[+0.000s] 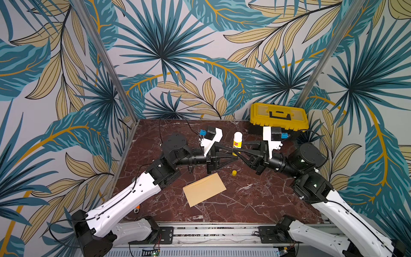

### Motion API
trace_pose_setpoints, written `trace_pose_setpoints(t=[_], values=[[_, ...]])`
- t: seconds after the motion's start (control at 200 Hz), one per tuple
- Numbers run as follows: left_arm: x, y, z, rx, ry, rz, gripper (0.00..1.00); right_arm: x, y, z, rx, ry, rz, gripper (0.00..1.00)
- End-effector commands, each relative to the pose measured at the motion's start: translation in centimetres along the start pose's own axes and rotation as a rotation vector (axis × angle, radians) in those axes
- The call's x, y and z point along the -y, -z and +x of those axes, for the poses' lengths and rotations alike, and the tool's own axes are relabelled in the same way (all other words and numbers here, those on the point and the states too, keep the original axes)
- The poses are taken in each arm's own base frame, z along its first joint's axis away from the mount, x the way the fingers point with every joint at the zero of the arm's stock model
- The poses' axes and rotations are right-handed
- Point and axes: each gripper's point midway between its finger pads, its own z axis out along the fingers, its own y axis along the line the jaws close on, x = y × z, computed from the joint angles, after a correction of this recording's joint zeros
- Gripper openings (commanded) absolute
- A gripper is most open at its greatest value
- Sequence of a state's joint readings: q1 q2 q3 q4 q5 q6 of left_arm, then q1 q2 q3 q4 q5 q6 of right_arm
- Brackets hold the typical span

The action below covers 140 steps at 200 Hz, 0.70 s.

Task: Seal the envelope with a glue stick
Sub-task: Unscrew the glue stick.

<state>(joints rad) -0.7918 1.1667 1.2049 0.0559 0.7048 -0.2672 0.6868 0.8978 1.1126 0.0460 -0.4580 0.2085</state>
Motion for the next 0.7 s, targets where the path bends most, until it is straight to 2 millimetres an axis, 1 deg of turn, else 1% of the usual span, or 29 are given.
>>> trace_pose_setpoints(t=[0.0,0.275,0.421,0.536,0.696], values=[[-1.4,1.4,-2.9,0.077,-0.063,-0.155,0.16,2.9,0.3,1.6,-0.028,0.028,0.156,0.0],[-4.1,2.3,-3.0,0.076,-0.062,-0.359,0.15,6.9,-1.2,2.9,-0.026,0.032,0.338,0.0],[-5.1,2.3,-3.1,0.057,-0.079,-0.476,0.15,8.8,-1.6,3.4,-0.019,0.025,0.453,0.0],[-5.5,1.8,-2.9,0.039,-0.075,-0.526,0.15,9.5,-1.9,3.5,-0.015,0.023,0.511,0.0],[-6.0,1.4,-2.7,0.014,-0.08,-0.601,0.16,9.8,-2.3,3.9,-0.032,0.02,0.557,0.0]])
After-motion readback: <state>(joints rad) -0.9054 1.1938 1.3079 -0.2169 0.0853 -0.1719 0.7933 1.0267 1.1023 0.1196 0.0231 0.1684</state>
